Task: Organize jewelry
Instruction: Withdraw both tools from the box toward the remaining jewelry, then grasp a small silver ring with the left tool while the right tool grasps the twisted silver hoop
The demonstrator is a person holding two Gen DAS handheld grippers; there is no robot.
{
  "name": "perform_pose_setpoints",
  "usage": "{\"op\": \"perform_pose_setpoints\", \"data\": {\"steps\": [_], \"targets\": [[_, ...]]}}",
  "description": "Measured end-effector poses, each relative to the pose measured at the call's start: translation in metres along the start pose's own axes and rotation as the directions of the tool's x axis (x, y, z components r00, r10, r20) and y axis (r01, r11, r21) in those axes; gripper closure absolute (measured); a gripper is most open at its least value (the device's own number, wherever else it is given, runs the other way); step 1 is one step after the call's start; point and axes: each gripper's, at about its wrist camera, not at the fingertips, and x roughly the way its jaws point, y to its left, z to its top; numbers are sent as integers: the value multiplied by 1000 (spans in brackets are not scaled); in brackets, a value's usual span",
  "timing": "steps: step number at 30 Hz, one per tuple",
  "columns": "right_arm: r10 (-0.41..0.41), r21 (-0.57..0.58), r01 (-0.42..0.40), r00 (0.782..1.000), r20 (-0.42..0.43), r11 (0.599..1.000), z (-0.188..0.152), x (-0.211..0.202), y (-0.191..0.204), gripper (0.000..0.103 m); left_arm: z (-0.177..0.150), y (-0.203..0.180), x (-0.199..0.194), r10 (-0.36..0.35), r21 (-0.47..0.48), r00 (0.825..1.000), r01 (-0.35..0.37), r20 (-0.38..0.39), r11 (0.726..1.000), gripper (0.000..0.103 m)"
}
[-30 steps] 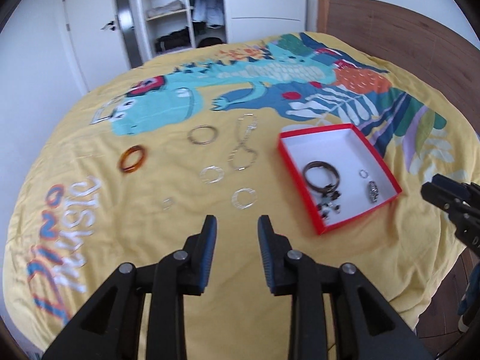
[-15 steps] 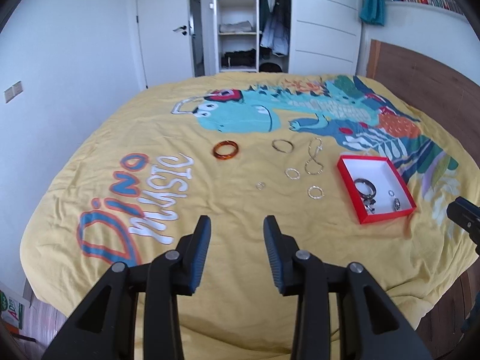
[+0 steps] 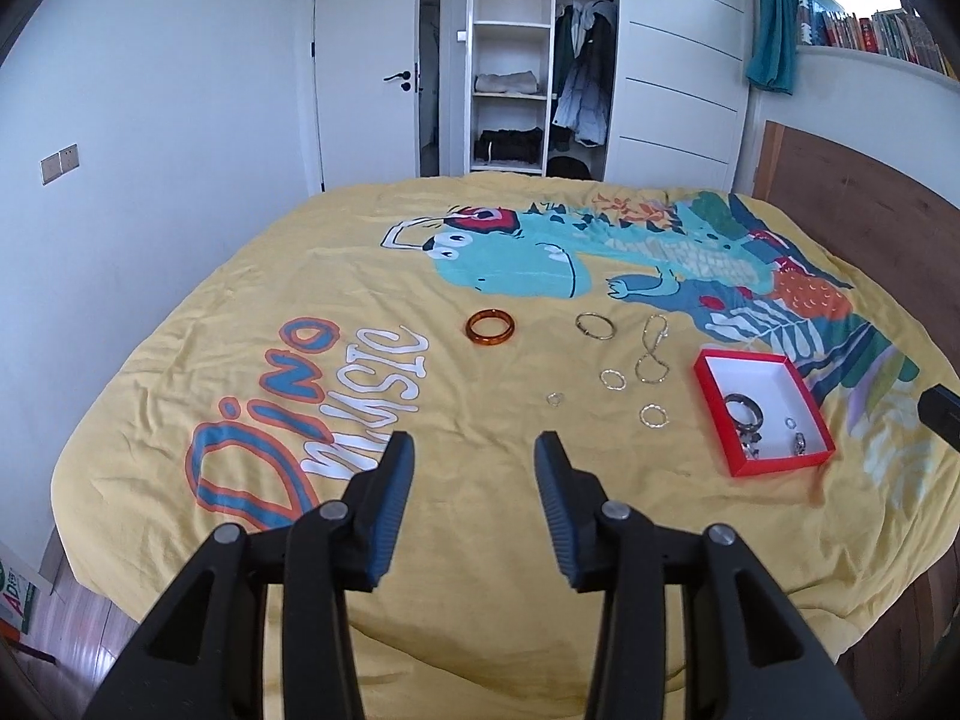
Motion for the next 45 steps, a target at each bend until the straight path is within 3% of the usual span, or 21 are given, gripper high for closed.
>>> {"op": "perform_pose_setpoints", "data": {"steps": [14,25,35,45], "targets": [[7,8,-6,994,-105,1000,-17,91,-18,56,-17,-16,103,13,15,992,-12,-124,1000,63],[52,6,-52,969,-241,999,-36,193,-18,56,-25,-31,186,-23,41,973,33,-228,999,63],[49,19,-46,943,-329,999,-49,296,-36,52,-8,-54,261,-102,34,959,115,-266,993,63],[47,33,-37,931,-361,999,-58,358,-50,52,8,-80,333,-131,38,945,149,-300,988,63]]}}
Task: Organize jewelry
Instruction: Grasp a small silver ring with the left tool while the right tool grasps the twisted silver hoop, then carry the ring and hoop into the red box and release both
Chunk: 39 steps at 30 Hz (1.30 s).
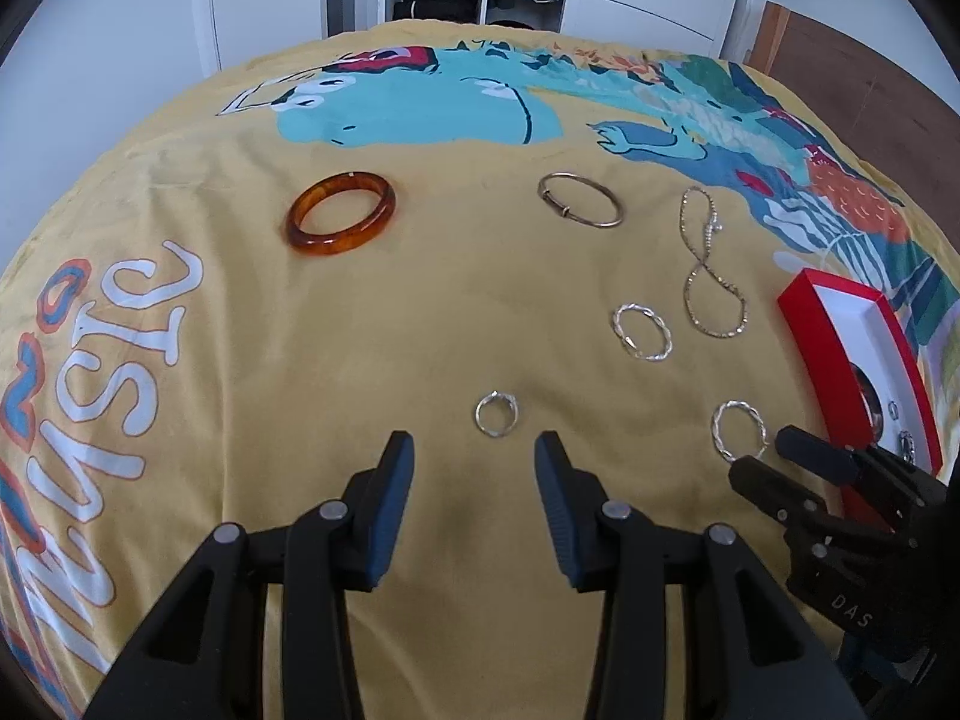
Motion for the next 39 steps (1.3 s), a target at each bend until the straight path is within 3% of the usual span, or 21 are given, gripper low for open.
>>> {"op": "perform_pose_setpoints", "data": {"steps": [11,17,21,39], "targets": [[9,26,-10,1000,8,1000,2,23,-6,52,1,5,35,-37,-28,999,36,-27,999,63],[24,34,-24,999,23,999,1,28,-9,63,-2,2,36,-31,-10,1000,31,-3,999,67],[25,26,-26,999,32,999,0,27,-7,63,-2,-1,33,-46,9,999,46,4,999,86],[57,31,-59,997,58,998,-1,-6,7,64,-6,-2,-13,-54,34,998,53,36,998,86]]}}
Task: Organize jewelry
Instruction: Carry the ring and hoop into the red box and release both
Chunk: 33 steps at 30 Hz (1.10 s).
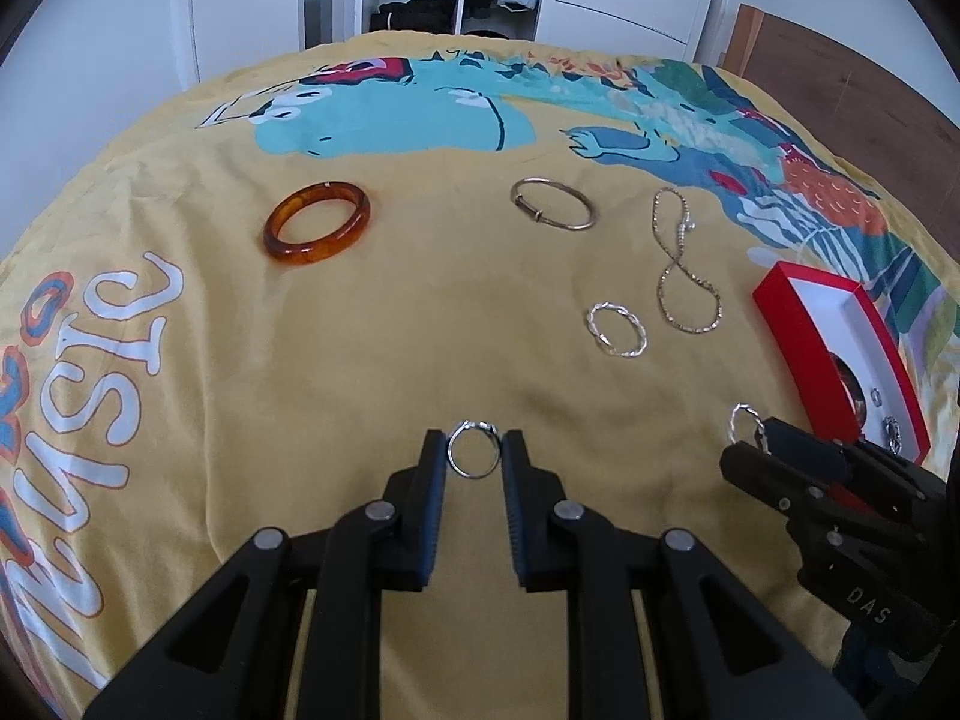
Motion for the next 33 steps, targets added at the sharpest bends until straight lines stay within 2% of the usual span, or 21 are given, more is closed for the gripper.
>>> {"op": "perform_pose_setpoints", "data": {"steps": [9,13,18,26,33], "targets": [[0,-7,0,998,62,1000,5,-56,11,64,5,-19,-54,-13,26,998,11,53,1000,86],[-22,2,22,996,90,1000,3,-85,1,64,8,-45,-73,-43,55,996,39,75,998,86],[-72,34,69,991,112,997,-5,-120,-32,64,12,-91,-83,-99,110,992,90,77,990,86],[-169,72,162,981,92,984,-4,-141,-117,64,23,-179,-55,-180,223,983,170,29,960,86],[-174,79,170,984,47,982,25,-114,-182,64,54,-235,0,-200,267,980,196,-14,943,86]]}}
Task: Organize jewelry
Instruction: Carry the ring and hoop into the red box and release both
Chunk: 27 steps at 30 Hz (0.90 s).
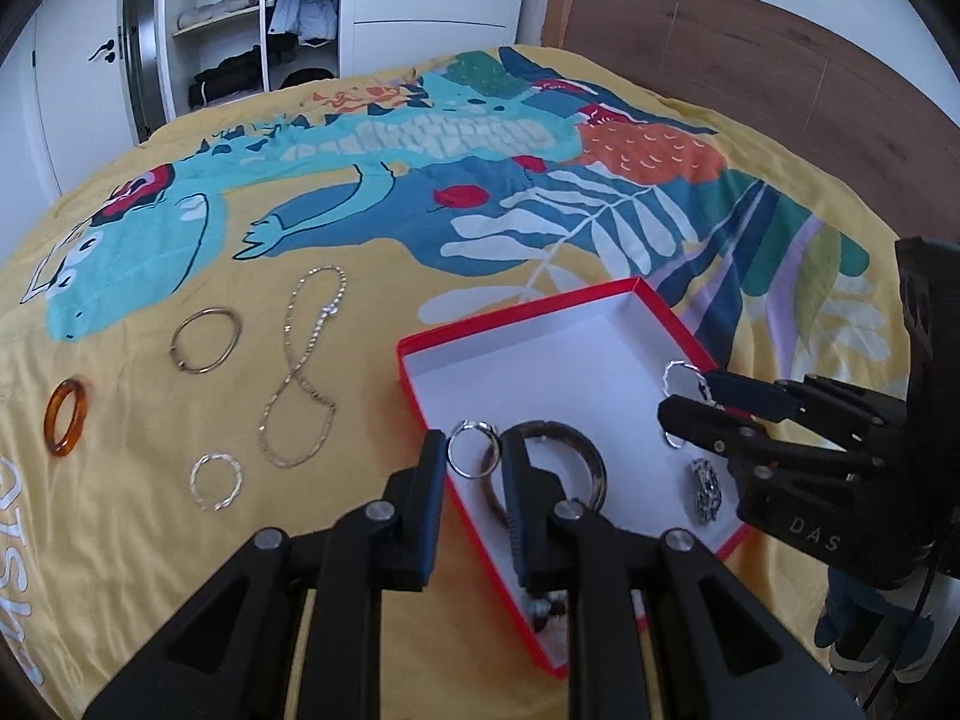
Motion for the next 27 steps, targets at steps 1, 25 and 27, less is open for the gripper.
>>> {"op": "perform_pose_setpoints", "data": {"steps": [1,25,27], "targets": [[9,7,-8,1000,-9,1000,5,8,-7,64,5,-3,13,1,4,1000,-1,-13,1000,86],[-47,-121,24,980,-193,992,37,116,-28,63,7,-16,110,81,50,991,-76,-108,996,85],[-49,-128,23,979,-198,992,37,116,-28,63,4,-18,111,96,71,990,-89,-103,993,85]]}}
